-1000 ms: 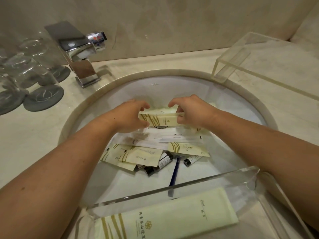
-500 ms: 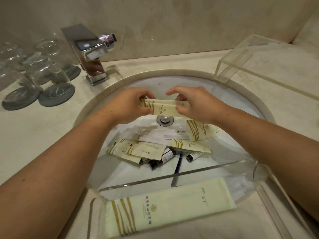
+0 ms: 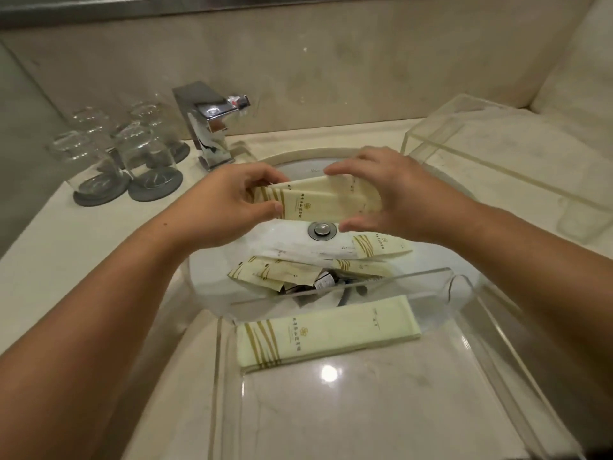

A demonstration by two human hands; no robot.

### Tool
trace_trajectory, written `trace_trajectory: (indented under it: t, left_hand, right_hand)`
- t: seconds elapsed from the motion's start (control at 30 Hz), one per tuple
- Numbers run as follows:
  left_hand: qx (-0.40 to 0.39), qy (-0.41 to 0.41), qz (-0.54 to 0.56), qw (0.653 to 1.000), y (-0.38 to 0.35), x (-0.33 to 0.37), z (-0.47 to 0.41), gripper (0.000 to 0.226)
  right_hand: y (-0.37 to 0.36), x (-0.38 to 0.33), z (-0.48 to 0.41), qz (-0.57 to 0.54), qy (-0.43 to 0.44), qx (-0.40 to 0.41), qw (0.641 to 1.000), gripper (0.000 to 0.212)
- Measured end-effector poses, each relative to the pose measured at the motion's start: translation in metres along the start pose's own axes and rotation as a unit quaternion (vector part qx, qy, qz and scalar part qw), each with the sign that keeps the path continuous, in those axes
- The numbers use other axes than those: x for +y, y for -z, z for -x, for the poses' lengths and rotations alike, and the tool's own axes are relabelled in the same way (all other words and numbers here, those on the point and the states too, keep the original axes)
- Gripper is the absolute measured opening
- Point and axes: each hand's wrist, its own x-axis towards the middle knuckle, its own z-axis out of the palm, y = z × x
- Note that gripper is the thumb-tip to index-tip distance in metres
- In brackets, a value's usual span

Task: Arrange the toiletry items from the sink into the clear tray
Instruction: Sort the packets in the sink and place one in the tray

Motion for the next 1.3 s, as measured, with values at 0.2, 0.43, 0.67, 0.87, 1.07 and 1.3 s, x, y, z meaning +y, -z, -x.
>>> trace_trajectory:
  t: [0.2, 0.43, 0.67, 0.87, 1.07, 1.3]
  left_hand:
    - [-0.034, 0.016, 0.088, 0.995, 0.010, 0.019, 0.040, 0.027]
    - [-0.074, 0.015, 0.088, 0.993, 0.010, 0.025, 0.076, 0.024]
    - [-0.068, -0.034, -0.024, 0.997, 0.005, 0.031, 0.107, 0.021]
    - [-0.086, -0.067, -0.170, 0.979, -0.003, 0.028, 0.125, 0.052]
    - [-0.062, -0.099, -0.179, 0.977, -0.012, 0.026, 0.141, 0.058]
    - [-0.054, -0.125, -0.225, 0.965, -0.029, 0.030, 0.147, 0.043]
  right_hand:
    - [0.013, -0.029, 0.030, 0.114, 0.022, 0.002, 0.993, 0.086]
    - [0.018, -0.049, 0.058, 0.084, 0.055, 0.010, 0.995, 0.053]
    - [0.020, -0.070, 0.085, 0.038, 0.041, -0.024, 0.998, 0.054]
    - [0.018, -0.072, 0.102, 0.005, 0.028, -0.064, 0.998, 0.052]
    - [0.008, -0.078, 0.111, 0.014, 0.022, -0.087, 0.996, 0.058]
    - [0.008, -0.084, 0.119, 0.021, 0.021, -0.073, 0.997, 0.053]
